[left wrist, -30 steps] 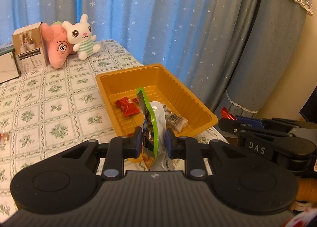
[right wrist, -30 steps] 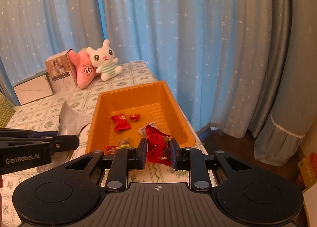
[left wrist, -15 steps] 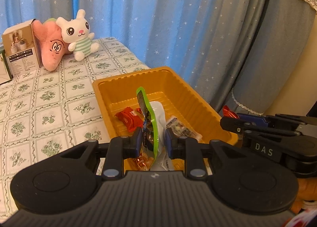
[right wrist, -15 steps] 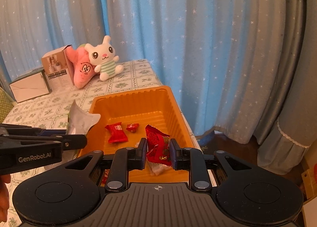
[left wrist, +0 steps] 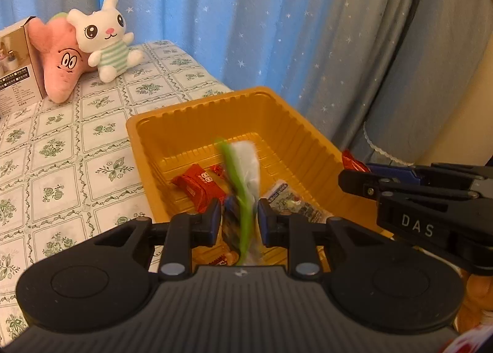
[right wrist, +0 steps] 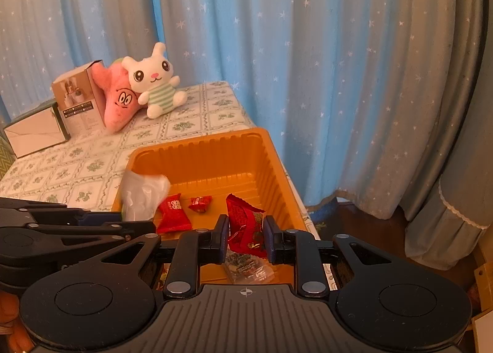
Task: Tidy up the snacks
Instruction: 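Lower the red candy and green-edged packet into the tray and open both grippers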
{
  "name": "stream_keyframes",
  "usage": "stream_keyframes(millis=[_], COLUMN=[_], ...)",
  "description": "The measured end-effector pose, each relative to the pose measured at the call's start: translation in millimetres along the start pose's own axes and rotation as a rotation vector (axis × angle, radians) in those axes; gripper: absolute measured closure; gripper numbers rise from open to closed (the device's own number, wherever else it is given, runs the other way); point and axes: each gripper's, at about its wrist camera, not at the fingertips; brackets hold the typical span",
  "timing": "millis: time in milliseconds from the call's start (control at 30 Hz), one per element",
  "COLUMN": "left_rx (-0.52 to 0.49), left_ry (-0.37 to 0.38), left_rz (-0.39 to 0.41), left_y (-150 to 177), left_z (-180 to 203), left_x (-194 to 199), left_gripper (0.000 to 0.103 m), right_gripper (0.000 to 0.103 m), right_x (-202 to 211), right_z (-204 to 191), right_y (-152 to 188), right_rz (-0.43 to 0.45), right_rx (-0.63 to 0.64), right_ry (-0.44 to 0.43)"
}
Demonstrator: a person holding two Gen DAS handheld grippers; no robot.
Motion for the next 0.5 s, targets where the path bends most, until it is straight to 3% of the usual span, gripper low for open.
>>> stream_keyframes(millis=[67,500], left_rx=[-0.006,0.08], left_ry=[-0.008,-0.051], left_rz=[0.015,0.076], left_y=[1,17], left_z=[-3,-35], left_x=[3,49], left_gripper=[0.074,0.074], right_gripper=[0.079,0.079], right_x=[-2,-3], right_z=[1,-7], right_y=[1,5], right_rz=[-0.003,-0.01], right_rx=[-0.002,-0.028], right_ry=[0.0,-0.065])
Point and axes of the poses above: each gripper's, at about its wrist camera, not at the fingertips, and x roughly against the way its jaws point, z to its right, y to its underside, and after that the axes turned 10 degrees about x, right-handed
